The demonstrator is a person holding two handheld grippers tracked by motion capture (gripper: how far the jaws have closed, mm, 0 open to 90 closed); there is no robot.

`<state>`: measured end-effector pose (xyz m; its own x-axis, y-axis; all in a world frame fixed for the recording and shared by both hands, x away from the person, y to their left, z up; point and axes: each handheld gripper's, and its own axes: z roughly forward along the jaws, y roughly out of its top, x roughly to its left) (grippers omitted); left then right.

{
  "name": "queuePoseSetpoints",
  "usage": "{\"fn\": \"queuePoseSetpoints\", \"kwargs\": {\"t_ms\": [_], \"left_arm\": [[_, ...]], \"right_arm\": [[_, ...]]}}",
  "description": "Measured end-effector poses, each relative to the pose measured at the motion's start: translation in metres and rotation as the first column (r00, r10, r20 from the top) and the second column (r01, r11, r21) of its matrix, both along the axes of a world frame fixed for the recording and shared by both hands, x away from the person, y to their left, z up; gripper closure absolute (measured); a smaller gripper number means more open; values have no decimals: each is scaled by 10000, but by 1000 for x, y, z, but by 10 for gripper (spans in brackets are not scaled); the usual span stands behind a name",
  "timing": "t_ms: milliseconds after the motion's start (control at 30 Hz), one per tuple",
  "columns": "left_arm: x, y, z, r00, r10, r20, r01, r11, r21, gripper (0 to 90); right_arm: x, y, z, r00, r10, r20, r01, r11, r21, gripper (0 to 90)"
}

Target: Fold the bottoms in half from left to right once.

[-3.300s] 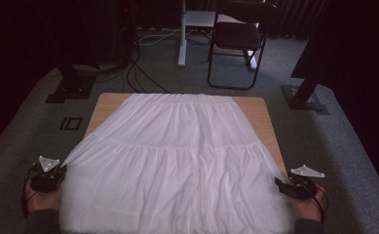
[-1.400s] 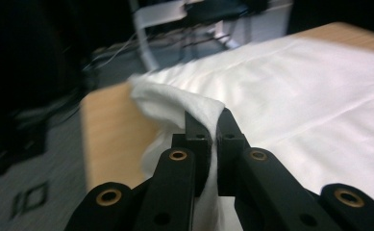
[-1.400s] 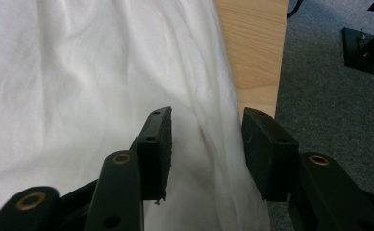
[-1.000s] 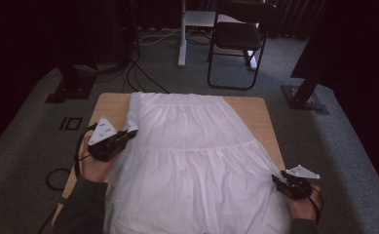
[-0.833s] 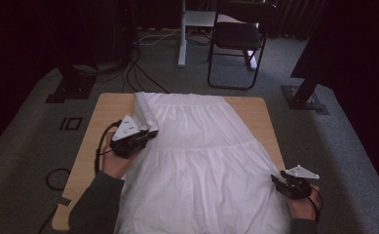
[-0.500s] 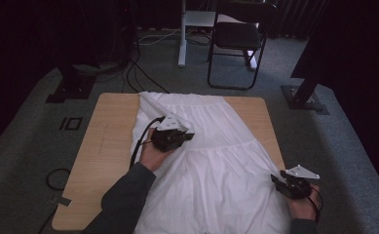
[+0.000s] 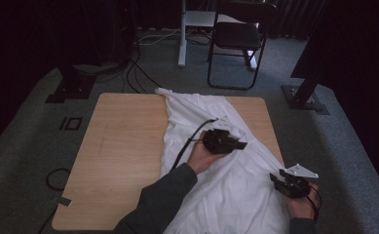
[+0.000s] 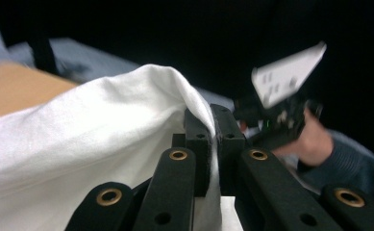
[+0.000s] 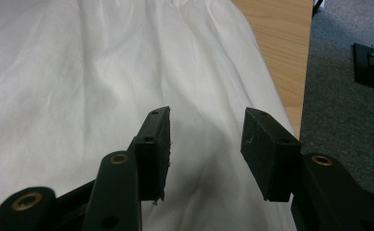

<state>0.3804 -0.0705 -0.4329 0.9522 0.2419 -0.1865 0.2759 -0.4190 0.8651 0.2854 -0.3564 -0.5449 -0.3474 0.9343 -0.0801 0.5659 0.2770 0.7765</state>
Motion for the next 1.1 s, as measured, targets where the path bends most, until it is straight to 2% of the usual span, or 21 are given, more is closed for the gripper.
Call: {"fn": "queuePoseSetpoints", "kwargs": {"t_ms": [33, 67, 133, 200, 233, 333, 433, 533, 600, 667, 700, 767, 833, 867, 900, 933, 967, 1000, 1033, 1067, 1100], "left_arm": [[1, -5, -8, 9999, 36, -136, -33, 9998, 218, 859], [4, -12, -25, 9986, 188, -504, -164, 9987, 474, 815], [7, -10, -36, 9970, 520, -582, -474, 9959, 764, 623], [8, -4, -37, 9957, 734, -565, -687, 9944, 805, 575], [12, 12, -34, 9916, 1093, -687, -1055, 9928, 569, 575], [12, 41, -25, 9856, 1691, -81, -1683, 9838, 622, 531], [6, 76, -21, 9636, 2586, 686, -2646, 9588, 1034, 506], [0, 114, -26, 9333, 3433, 1054, -3555, 9249, 1351, 489], [-4, 137, -34, 9077, 4028, 1173, -4179, 8932, 1660, 479], [-8, 156, -43, 8832, 4539, 1179, -4687, 8625, 1909, 466], [-11, 169, -50, 8669, 4847, 1168, -4985, 8429, 2025, 455], [-15, 187, -63, 8449, 5272, 907, -5335, 8182, 2143, 428], [-18, 201, -77, 8301, 5563, 393, -5499, 8047, 2236, 382], [-19, 205, -84, 8199, 5720, 235, -5605, 7936, 2367, 352], [-20, 208, -91, 8155, 5785, 175, -5634, 7864, 2533, 322], [-21, 210, -97, 8159, 5782, -80, -5576, 7903, 2540, 299], [-22, 210, -102, 8209, 5698, -393, -5437, 8006, 2517, 299], [-23, 209, -107, 8223, 5661, -581, -5364, 8052, 2529, 299], [-24, 205, -111, 8253, 5608, -665, -5271, 8073, 2656, 300], [-24, 200, -115, 8354, 5447, -740, -5061, 8147, 2831, 308], [-25, 195, -118, 8496, 5232, -670, -4867, 8266, 2827, 353]], "right_arm": [[0, 0, 1, 10000, 28, 40, -28, 10000, -61, 523], [0, 1, 2, 10000, 49, 48, -48, 10000, -87, 523], [1, 5, 7, 9998, 134, 178, -130, 9997, -187, 520], [1, 6, 10, 9996, 172, 234, -167, 9997, -195, 521], [2, 8, 13, 9993, 223, 291, -218, 9996, -174, 521], [11, 20, 26, 9971, 570, 511, -570, 9984, -25, 523], [24, 36, 38, 9945, 881, 563, -877, 9961, -91, 536], [41, 56, 48, 9930, 1081, 480, -1073, 9941, -187, 577], [55, 66, 50, 9932, 1126, 292, -1117, 9933, -308, 597], [71, 73, 47, 9942, 1072, -77, -1074, 9936, -363, 593], [77, 75, 45, 9943, 1041, -210, -1047, 9941, -295, 582], [92, 75, 35, 9922, 1072, -637, -1054, 9940, 306, 543], [101, 73, 25, 9905, 882, -1054, -804, 9939, 761, 504], [104, 72, 21, 9889, 817, -1240, -724, 9943, 781, 495], [107, 73, 18, 9859, 878, -1424, -758, 9932, 881, 496], [108, 74, 15, 9825, 1029, -1555, -874, 9908, 1031, 498], [109, 75, 14, 9792, 1192, -1642, -1005, 9879, 1177, 508], [109, 77, 13, 9768, 1282, -1718, -1081, 9867, 1215, 545], [109, 78, 12, 9742, 1368, -1795, -1153, 9854, 1251, 635], [109, 79, 12, 9700, 1515, -1899, -1280, 9832, 1304, 732], [108, 80, 13, 9669, 1605, -1984, -1360, 9819, 1316, 813]]}}
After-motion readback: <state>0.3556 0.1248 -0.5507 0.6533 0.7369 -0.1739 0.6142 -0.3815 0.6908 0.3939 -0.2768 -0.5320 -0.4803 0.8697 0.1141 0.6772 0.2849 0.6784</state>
